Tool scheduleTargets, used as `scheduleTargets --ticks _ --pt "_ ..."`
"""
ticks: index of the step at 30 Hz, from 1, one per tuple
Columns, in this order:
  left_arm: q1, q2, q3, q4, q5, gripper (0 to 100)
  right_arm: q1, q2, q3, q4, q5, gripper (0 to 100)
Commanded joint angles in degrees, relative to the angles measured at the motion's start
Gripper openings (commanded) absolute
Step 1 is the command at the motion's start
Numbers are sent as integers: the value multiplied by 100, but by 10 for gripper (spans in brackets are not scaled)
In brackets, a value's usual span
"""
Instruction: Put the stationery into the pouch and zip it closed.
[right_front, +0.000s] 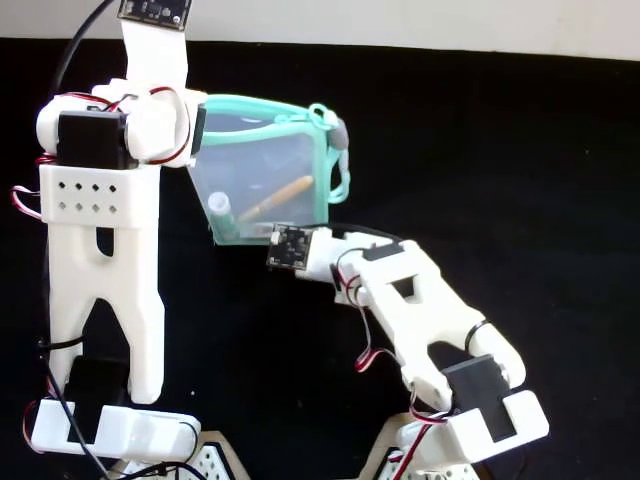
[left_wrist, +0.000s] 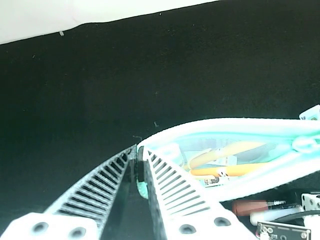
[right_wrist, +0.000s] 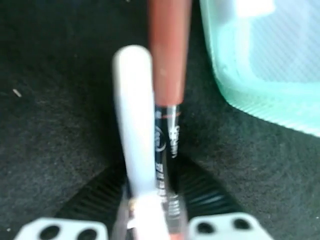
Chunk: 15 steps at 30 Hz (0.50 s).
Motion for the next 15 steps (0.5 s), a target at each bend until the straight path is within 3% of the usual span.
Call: scheduleTargets --ticks 1,15 --pt "13 699 154 79 18 6 -4 154 -171 189 35 5" --pt "13 699 154 114 18 6 251 -2246 -154 3055 -264 6"
